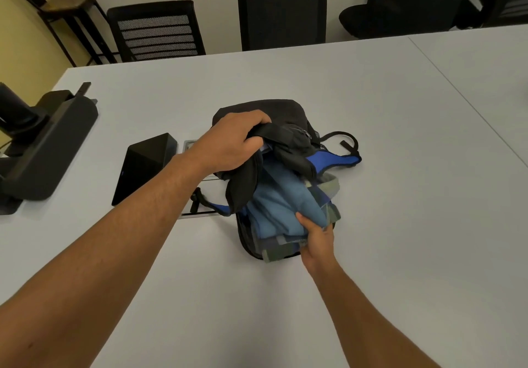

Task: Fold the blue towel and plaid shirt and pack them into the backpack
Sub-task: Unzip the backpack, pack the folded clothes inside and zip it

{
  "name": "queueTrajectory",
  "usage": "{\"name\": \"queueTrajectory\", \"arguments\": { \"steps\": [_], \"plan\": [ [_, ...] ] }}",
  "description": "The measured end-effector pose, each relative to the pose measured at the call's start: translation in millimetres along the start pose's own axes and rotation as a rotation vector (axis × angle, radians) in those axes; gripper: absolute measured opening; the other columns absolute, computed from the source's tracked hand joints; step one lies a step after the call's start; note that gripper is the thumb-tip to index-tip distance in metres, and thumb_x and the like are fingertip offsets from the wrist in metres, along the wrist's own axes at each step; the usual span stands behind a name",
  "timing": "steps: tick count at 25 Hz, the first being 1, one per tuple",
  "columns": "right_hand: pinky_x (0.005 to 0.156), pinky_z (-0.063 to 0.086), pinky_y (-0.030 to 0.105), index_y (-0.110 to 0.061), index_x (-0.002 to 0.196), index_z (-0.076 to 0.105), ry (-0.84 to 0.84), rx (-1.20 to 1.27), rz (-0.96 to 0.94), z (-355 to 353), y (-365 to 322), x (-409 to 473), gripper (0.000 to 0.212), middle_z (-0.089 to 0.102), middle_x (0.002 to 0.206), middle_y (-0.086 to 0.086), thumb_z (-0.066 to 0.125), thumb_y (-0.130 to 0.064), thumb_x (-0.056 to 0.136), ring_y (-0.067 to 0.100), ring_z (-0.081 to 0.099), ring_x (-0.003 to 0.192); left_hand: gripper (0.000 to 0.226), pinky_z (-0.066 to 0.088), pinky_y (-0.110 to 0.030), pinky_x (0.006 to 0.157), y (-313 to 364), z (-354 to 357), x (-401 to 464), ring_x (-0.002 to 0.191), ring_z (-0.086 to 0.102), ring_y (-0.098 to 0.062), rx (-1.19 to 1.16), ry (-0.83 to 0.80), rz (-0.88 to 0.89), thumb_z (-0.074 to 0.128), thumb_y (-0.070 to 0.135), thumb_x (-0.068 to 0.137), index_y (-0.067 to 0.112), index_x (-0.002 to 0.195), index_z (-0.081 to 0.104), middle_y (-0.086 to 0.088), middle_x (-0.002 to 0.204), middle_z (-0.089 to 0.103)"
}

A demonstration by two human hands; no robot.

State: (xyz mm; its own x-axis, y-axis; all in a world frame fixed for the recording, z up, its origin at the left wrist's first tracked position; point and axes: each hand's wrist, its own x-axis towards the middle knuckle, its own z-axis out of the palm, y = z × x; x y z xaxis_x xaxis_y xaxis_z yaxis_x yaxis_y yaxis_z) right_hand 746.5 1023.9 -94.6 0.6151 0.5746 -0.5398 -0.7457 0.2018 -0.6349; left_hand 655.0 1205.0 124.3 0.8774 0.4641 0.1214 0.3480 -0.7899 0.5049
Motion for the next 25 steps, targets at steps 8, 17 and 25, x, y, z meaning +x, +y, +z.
{"name": "queueTrajectory", "arguments": {
  "steps": [8,17,25],
  "plan": [
    [0.095,0.053,0.052,-0.019,0.126,0.059,0.061,-0.1,-0.048,-6,2,17,0.056,0.068,0.12,0.013,0.073,0.006,0.078,0.033,0.066,0.11,0.024,0.035,-0.003,0.061,1,-4,-4,0.069,0.05,0.014,-0.043,0.017,-0.011,0.053,0.005,0.092,0.011,0.114,0.061,0.02,0.081,0.053],
    [0.094,0.055,0.044,-0.018,0.126,0.057,0.09,-0.463,-0.121,-21,-12,10,0.085,0.067,0.123,-0.001,0.095,-0.034,0.053,0.019,0.064,0.11,0.022,0.039,-0.018,0.061,-3,4,-6,0.063,0.052,0.005,-0.03,-0.077,-0.046,0.055,0.009,0.092,0.017,0.112,0.06,0.011,0.08,0.059],
    [0.092,0.056,0.046,-0.024,0.117,0.061,-0.143,-1.09,-0.102,-3,-69,61,0.084,0.072,0.108,-0.005,0.085,-0.069,0.05,0.019,0.069,0.101,0.02,0.039,-0.01,0.056,-9,11,-2,0.059,0.051,0.004,-0.078,-0.064,-0.087,0.054,0.008,0.092,0.015,0.11,0.06,0.006,0.078,0.059]
  ]
}}
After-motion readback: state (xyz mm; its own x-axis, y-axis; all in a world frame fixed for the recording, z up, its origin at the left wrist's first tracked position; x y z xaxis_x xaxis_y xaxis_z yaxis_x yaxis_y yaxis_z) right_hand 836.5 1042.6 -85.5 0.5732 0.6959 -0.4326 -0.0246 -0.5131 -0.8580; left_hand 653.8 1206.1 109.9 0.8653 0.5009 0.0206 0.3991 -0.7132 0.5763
